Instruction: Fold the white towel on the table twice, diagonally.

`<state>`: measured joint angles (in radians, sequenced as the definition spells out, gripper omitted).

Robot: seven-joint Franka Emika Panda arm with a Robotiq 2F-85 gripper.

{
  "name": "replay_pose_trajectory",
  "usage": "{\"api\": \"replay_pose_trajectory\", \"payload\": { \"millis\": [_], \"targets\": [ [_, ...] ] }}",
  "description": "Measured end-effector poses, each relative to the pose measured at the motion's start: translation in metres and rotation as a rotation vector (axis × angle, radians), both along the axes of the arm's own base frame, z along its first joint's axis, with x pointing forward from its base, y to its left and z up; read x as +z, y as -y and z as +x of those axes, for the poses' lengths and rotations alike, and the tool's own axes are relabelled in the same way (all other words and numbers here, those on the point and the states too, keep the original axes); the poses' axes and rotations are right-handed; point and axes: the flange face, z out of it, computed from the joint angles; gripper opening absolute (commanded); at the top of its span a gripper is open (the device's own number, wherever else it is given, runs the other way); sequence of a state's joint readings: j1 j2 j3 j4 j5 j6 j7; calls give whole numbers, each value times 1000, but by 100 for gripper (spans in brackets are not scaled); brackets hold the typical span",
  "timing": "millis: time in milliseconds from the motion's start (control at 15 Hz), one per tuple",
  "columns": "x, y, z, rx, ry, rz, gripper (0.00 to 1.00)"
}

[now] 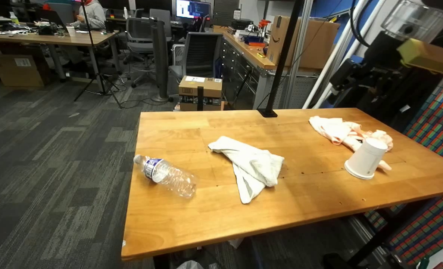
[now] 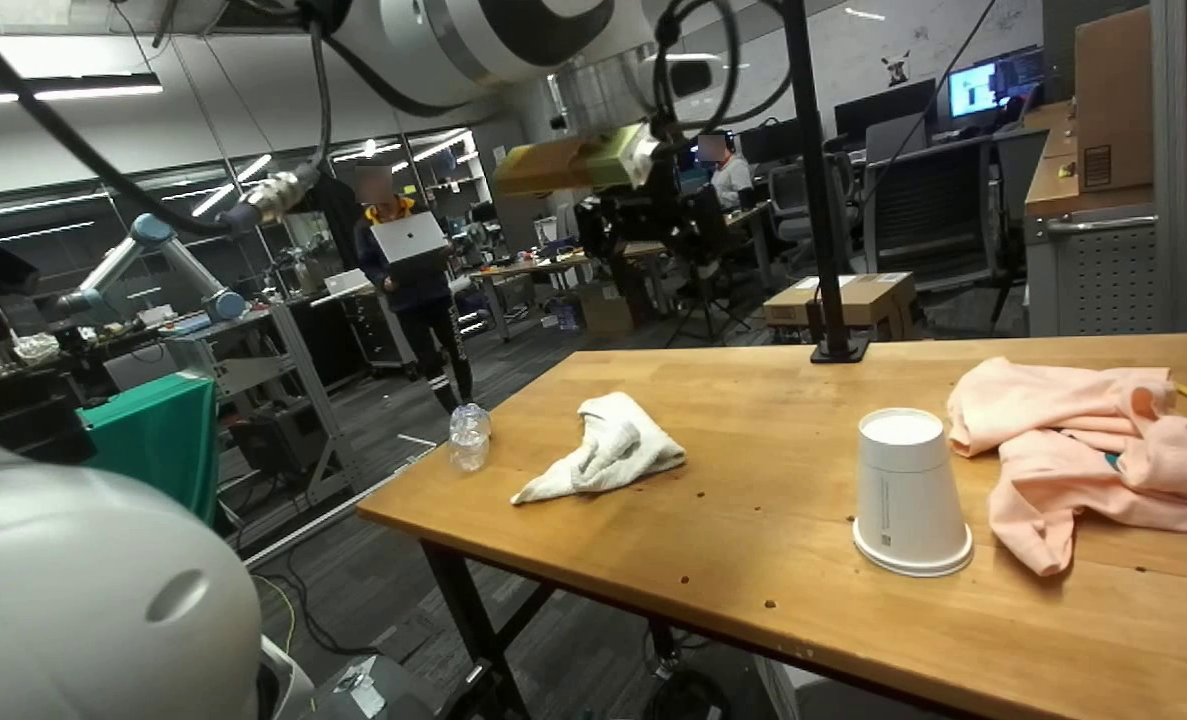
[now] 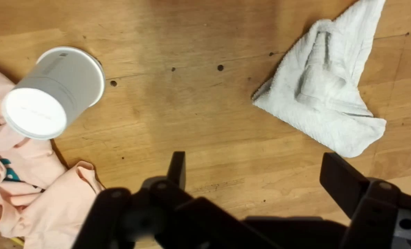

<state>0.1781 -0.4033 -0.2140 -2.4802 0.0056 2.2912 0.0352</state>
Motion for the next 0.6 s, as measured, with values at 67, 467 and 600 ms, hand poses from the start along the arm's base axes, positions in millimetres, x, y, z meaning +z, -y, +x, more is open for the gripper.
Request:
{"api": "replay_pose_trajectory", "payload": {
  "millis": [67, 467, 600],
  "targets": [
    [1, 20, -7, 18, -2, 15, 100],
    [3, 27, -21, 56, 6, 34, 100],
    [3, 26, -21, 60, 6, 34, 100]
  ]
}}
